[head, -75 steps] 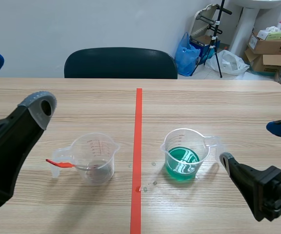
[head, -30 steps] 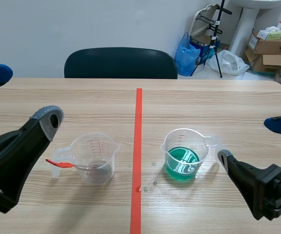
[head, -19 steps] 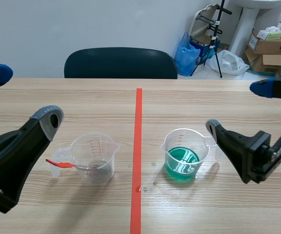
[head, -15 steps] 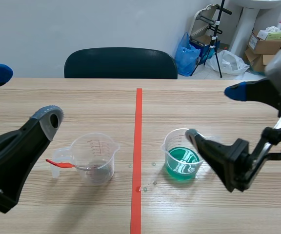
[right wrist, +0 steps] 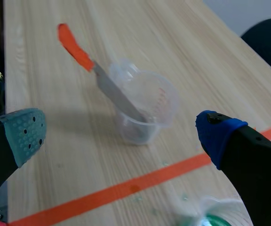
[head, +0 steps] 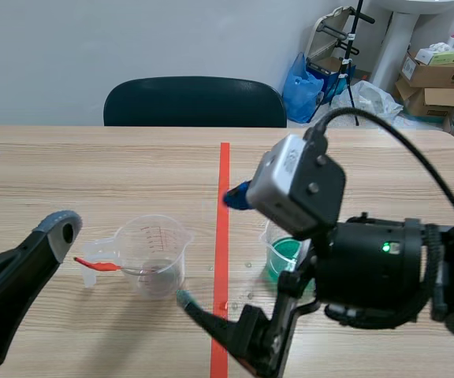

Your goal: Do the redox reaction experiment

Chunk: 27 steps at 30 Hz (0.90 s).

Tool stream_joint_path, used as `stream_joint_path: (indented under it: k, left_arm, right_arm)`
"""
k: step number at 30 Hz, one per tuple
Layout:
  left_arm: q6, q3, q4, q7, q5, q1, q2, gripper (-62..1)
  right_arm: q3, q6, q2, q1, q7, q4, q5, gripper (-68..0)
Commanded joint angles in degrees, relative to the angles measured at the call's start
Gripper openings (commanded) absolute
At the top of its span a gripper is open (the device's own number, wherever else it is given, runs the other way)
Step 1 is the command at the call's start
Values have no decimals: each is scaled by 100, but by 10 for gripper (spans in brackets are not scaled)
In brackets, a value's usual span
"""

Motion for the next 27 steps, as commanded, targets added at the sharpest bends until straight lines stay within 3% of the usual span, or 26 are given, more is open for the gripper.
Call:
stream_joint_path:
  k: [1, 4, 7, 14, 27]
  left_arm:
    - [120, -181, -70, -177, -39, 181, -22, 14]
    - [350, -494, -229, -463, 24, 479, -20, 14]
    - [382, -811, -442, -660, 302, 719, -20, 14]
    - [660, -1333, -1152, -1379, 699, 1246, -20, 14]
    - [660, -1746, -2192, -2695, 717, 2494, -17, 14]
  right_arm:
    - [-105, -85, -17, 216, 177, -63, 66, 4]
    - [-531, -278, -122, 516, 354, -326, -70, 4]
    - [-841, -343, -323, 789, 411, -614, -234, 4]
    - [-1235, -699, -778, 1224, 605, -1029, -463, 4]
    - [-1537, -813, -1259, 1589, 413, -1311, -796, 4]
